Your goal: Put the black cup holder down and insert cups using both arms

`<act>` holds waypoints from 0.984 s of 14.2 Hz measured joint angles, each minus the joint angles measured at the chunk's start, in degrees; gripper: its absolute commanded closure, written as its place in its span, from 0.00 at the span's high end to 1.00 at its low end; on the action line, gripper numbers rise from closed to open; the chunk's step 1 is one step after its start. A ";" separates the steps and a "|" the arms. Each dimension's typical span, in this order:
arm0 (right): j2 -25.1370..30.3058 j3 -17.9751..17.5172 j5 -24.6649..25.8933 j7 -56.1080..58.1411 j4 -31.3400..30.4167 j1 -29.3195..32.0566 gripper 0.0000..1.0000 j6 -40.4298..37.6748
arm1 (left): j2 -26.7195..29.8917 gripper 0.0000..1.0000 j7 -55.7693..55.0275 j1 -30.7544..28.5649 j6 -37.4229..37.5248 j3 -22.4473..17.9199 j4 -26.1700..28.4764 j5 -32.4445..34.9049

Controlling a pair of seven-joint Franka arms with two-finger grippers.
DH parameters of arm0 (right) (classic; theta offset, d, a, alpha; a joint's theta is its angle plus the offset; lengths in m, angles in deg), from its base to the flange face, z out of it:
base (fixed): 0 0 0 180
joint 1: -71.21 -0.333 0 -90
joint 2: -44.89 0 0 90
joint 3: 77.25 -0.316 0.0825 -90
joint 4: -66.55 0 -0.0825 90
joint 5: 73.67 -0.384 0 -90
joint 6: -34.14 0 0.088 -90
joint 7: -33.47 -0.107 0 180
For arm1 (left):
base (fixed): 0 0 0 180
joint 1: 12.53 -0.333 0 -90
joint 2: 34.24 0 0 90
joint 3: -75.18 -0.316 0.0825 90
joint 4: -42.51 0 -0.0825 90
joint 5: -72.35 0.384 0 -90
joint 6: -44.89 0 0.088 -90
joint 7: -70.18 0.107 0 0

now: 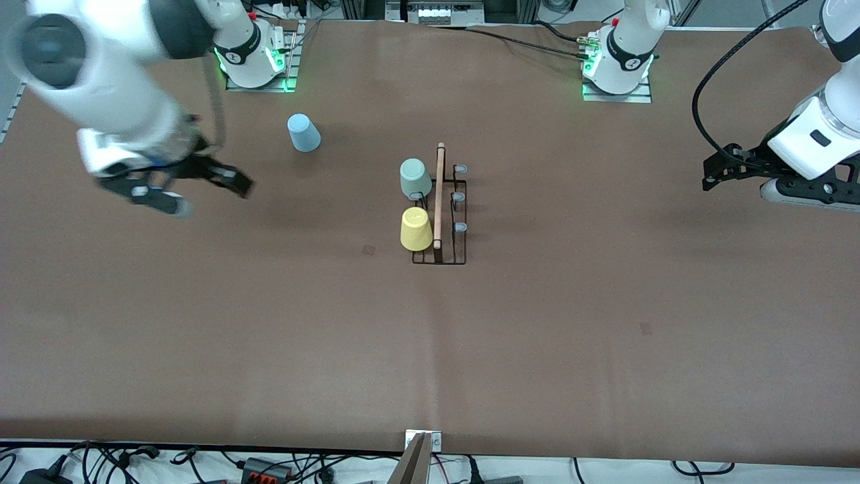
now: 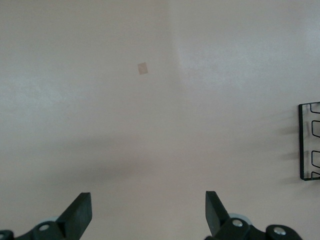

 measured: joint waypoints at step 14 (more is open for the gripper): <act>-2.84 4.86 -0.71 21.43 9.55 10.08 1.00 -6.19 | -0.04 1.00 0.00 0.01 0.00 0.01 -0.02 0.00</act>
